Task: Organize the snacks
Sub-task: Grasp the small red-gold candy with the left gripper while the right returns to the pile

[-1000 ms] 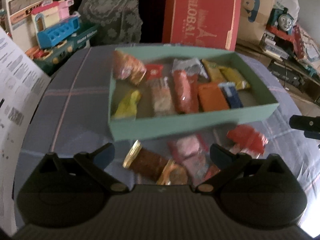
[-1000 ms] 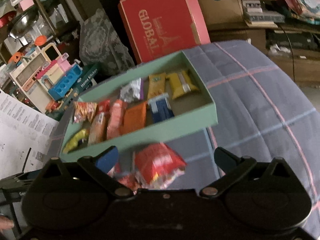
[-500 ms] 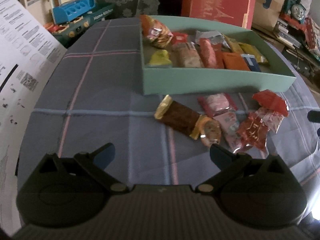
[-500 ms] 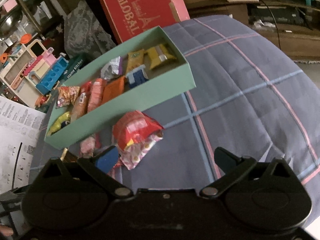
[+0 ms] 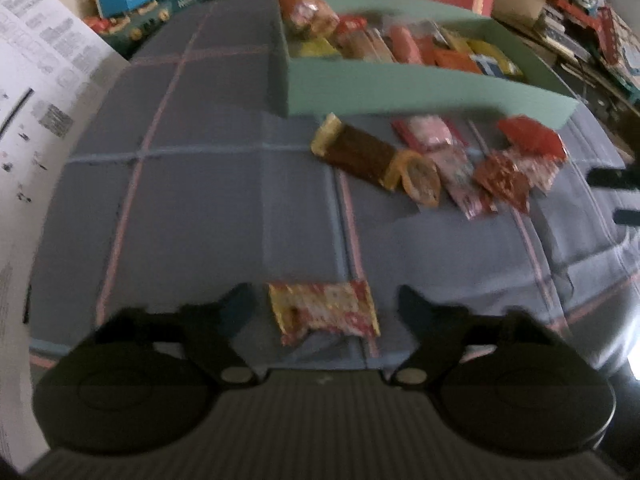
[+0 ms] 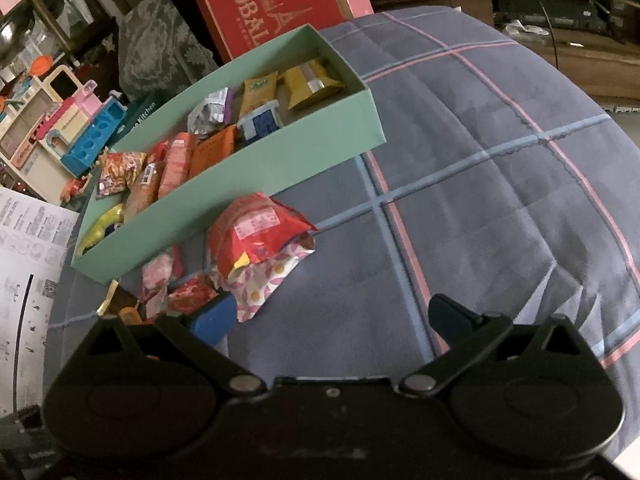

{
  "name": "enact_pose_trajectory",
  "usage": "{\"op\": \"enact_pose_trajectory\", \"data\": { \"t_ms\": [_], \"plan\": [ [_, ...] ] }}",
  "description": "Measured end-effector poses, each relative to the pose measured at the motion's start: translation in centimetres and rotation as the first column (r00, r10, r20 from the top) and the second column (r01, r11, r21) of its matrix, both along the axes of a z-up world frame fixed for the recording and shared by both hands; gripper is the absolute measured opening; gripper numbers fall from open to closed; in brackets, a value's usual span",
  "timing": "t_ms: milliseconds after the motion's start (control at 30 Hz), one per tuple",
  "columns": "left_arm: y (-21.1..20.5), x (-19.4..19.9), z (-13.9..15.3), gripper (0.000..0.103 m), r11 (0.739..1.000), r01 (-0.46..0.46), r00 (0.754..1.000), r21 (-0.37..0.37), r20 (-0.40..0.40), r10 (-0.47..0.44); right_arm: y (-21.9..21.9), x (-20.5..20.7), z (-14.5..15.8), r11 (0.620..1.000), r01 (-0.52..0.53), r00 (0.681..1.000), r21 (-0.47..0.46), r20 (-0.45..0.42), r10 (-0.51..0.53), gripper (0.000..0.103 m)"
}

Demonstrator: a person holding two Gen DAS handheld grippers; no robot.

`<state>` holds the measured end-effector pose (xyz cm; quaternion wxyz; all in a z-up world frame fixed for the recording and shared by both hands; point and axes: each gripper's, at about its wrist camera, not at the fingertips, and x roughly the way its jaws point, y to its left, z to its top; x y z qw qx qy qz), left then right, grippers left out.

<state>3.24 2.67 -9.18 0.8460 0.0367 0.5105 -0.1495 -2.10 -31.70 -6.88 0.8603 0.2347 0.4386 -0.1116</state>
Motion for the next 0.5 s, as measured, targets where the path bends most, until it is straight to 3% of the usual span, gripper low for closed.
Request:
{"op": "enact_pose_trajectory", "data": {
  "t_ms": [67, 267, 500],
  "plan": [
    [-0.3, -0.4, 0.1, 0.026, 1.000, 0.016, 0.999, 0.024, 0.028, -0.017, 0.1, 0.1, -0.2, 1.000, 0.002, 1.000, 0.003, -0.002, -0.002, 0.103],
    [-0.7, 0.4, 0.0, 0.021, 1.000, 0.010, 0.998, -0.012, 0.059, -0.010, 0.6, 1.0, 0.2, 1.000, -0.020, 1.000, -0.015, 0.013, 0.020, 0.103],
    [-1.5, 3.2, -0.1, 0.019, 0.997, -0.036, 0.997, -0.066, 0.065, 0.041, 1.4, 4.8, 2.2, 0.990, -0.109, 0.990, -0.094, 0.078, 0.117, 0.103]
  ]
}}
